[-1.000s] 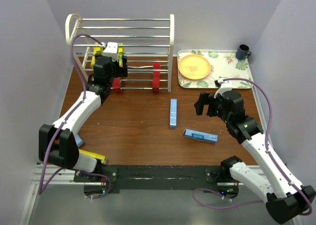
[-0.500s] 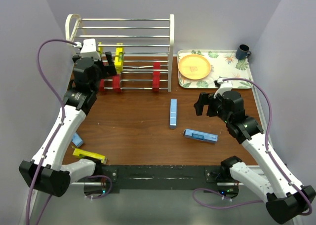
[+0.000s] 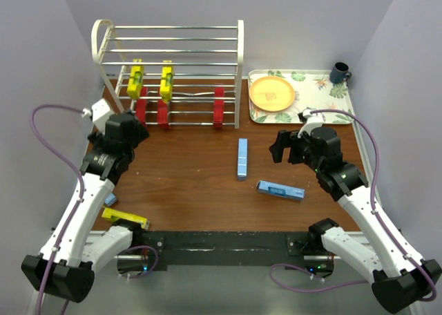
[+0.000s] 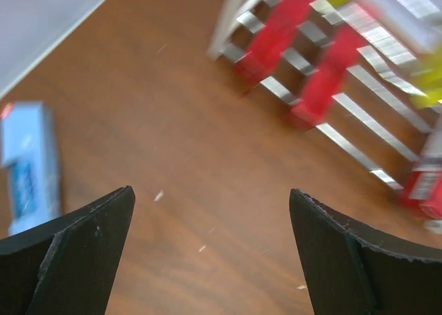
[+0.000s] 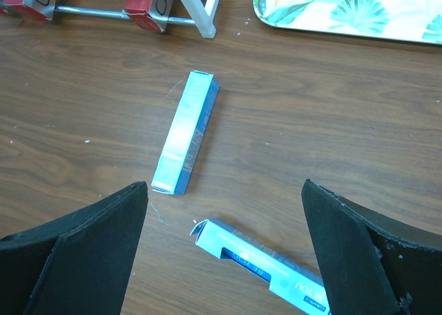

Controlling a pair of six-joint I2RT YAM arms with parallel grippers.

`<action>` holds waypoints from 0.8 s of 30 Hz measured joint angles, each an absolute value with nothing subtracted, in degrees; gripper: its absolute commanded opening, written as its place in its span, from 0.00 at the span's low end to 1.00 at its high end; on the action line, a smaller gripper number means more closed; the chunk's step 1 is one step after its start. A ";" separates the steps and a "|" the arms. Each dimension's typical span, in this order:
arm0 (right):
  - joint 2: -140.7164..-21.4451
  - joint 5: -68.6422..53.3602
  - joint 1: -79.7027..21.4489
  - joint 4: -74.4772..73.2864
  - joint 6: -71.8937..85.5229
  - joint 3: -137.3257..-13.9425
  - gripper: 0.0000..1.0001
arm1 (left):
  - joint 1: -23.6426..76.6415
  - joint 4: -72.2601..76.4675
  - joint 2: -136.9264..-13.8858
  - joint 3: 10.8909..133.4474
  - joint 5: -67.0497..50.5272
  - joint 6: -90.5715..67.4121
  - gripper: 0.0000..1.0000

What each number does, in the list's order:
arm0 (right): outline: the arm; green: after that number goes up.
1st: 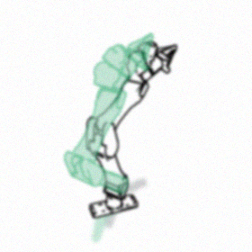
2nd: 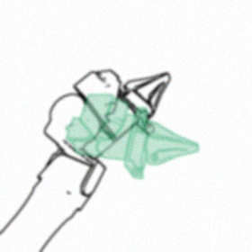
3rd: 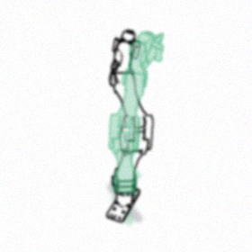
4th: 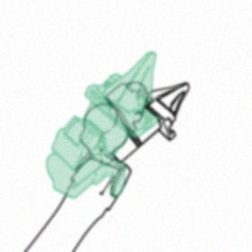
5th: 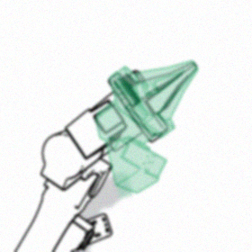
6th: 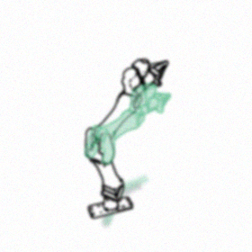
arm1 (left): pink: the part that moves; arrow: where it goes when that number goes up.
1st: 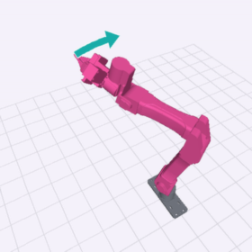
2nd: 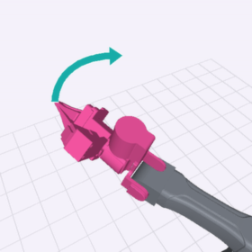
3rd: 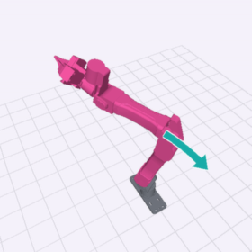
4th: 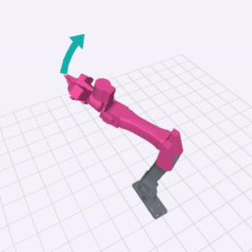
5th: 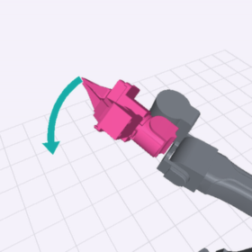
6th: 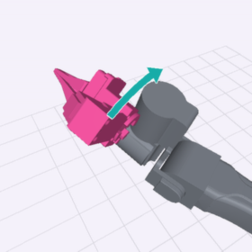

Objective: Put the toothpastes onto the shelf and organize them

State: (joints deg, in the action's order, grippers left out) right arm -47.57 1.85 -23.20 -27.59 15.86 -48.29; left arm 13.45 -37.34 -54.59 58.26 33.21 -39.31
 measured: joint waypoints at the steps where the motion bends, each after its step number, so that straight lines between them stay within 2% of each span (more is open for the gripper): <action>1: -47.64 1.74 -23.20 -27.57 15.88 -48.29 0.98 | 13.45 -39.55 -53.41 56.45 34.06 -41.95 1.00; 7: -49.08 0.21 -23.38 -27.22 16.01 -48.29 0.98 | 13.23 -50.22 -50.50 47.55 39.29 -54.57 1.00; 13: -54.63 -8.67 -25.98 -25.10 15.49 -48.29 0.98 | 13.23 -48.47 -49.80 46.00 40.03 -52.27 1.00; 24: -70.67 -12.97 -46.87 -19.05 12.78 -49.74 0.99 | 13.23 -42.22 -49.06 48.66 38.11 -37.36 1.00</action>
State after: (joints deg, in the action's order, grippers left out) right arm -70.67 -12.97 -46.87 -19.05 12.78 -49.74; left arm 13.23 -42.22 -49.06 48.66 38.11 -37.36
